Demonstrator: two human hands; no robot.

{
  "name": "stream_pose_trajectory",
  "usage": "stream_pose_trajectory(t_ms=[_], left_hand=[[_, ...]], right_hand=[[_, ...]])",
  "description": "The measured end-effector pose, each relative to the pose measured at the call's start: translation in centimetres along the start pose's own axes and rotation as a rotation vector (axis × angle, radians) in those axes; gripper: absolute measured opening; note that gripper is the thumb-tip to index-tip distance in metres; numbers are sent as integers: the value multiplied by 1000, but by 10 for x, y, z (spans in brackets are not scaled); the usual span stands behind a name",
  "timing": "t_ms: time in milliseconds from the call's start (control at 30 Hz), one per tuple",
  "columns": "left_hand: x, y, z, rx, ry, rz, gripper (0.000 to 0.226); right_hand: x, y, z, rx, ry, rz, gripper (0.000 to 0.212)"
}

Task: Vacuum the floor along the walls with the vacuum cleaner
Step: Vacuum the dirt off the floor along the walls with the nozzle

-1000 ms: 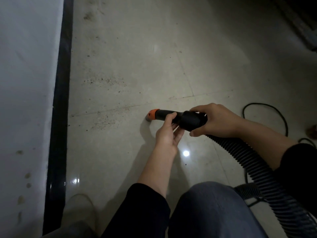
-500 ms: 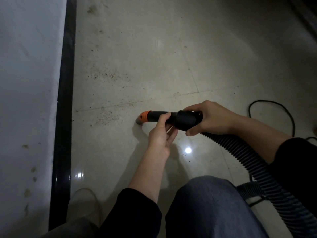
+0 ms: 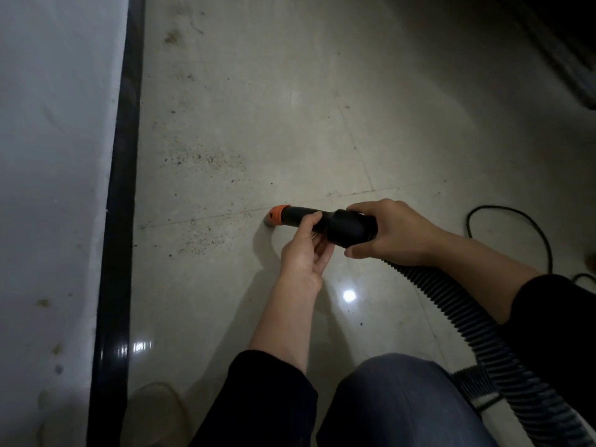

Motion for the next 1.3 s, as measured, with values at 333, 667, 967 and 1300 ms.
stream_pose_trajectory(t_ms=[333, 667, 967, 1300], left_hand=[[12, -7, -16, -77, 55, 40, 26], [9, -7, -23, -82, 61, 72, 28], [-5, -16, 9, -162, 19, 34, 32], [-19, -23, 29, -244, -15, -12, 40]], right_hand=[[5, 6, 15, -82, -73, -46, 51], [4, 8, 20, -161, -91, -78, 51], [9, 31, 3, -83, 11, -13, 54], [17, 52, -7, -95, 79, 44, 48]])
Point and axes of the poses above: each hand's wrist, its own x-axis towards the middle knuckle, its own z-axis out of the back of the hand, y = z × x, the point moved 4 cm from there along x, towards the middle knuckle, and after that the axes turned 6 degrees about y, right-handed, at the moved point
